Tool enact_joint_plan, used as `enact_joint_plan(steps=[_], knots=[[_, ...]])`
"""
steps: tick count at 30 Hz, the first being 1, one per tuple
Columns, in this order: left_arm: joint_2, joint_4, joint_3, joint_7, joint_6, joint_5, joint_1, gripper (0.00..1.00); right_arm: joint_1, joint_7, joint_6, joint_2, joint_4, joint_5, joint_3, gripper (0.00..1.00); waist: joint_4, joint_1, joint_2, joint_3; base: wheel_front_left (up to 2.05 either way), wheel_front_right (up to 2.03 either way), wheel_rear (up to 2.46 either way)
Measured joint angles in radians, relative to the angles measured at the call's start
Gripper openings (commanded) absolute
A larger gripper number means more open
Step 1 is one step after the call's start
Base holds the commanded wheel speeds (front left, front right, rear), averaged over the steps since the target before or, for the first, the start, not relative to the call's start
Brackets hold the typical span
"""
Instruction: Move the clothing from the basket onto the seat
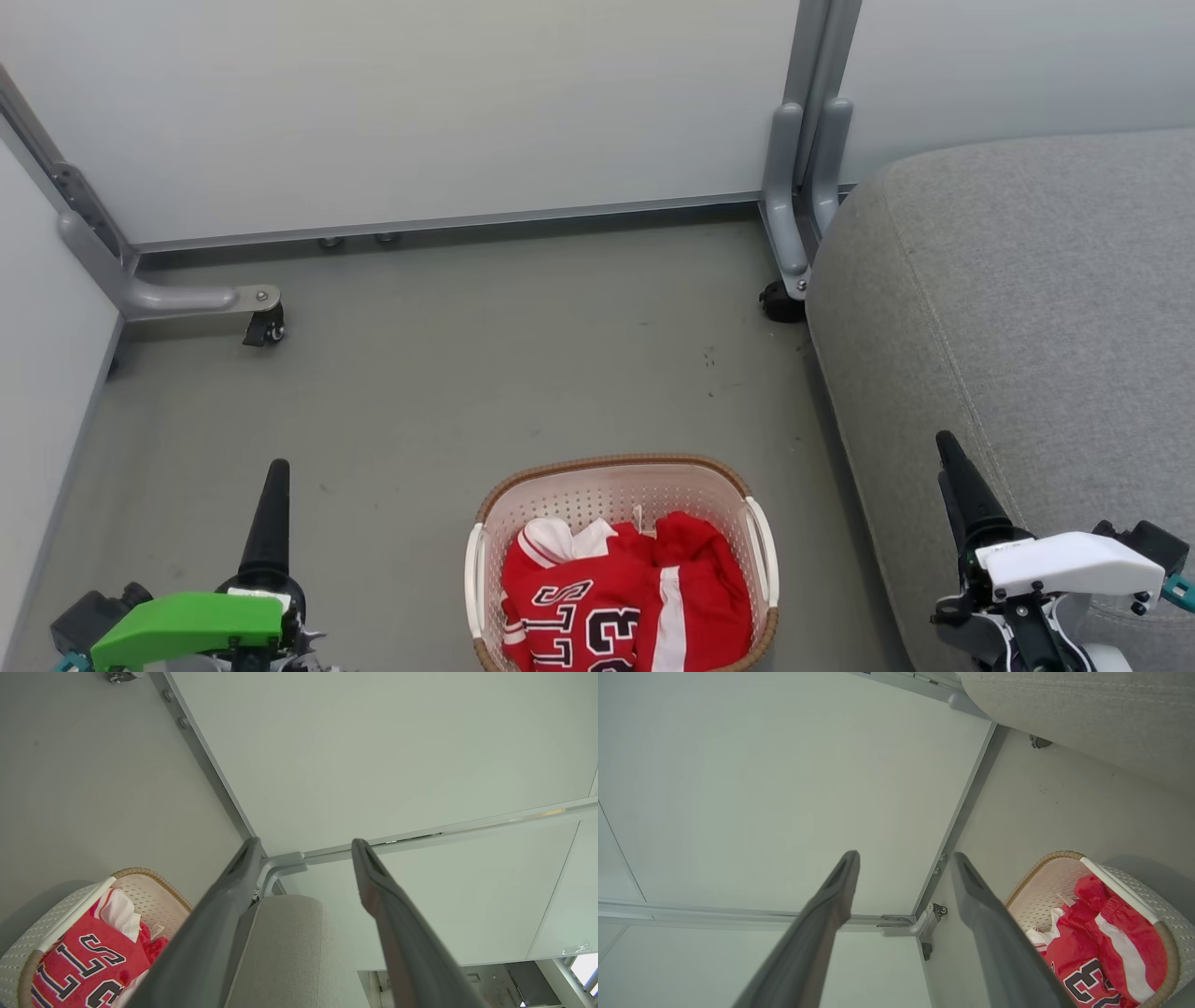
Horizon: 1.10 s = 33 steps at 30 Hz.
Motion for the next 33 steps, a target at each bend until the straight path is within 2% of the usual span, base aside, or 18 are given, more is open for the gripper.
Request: enact_joint_plan(steps=[16, 33], knots=[[0.001, -0.075, -0.079, -0.066, 0.053, 0.325, 0.023, 1.0, 0.032, -0.065, 0.0, -0.029, -0.086, -0.365, 0.067, 1.0, -0.002, 0.0, 0.0, -0.009, 0.0, 0.0, 0.0], [0.001, -0.131, -0.128, -0.122, 0.091, 0.575, 0.05, 1.0, 0.055, -0.122, 0.0, -0.038, -0.124, -0.619, 0.121, 1.0, -0.006, 0.0, 0.0, -0.023, 0.0, 0.0, 0.0]])
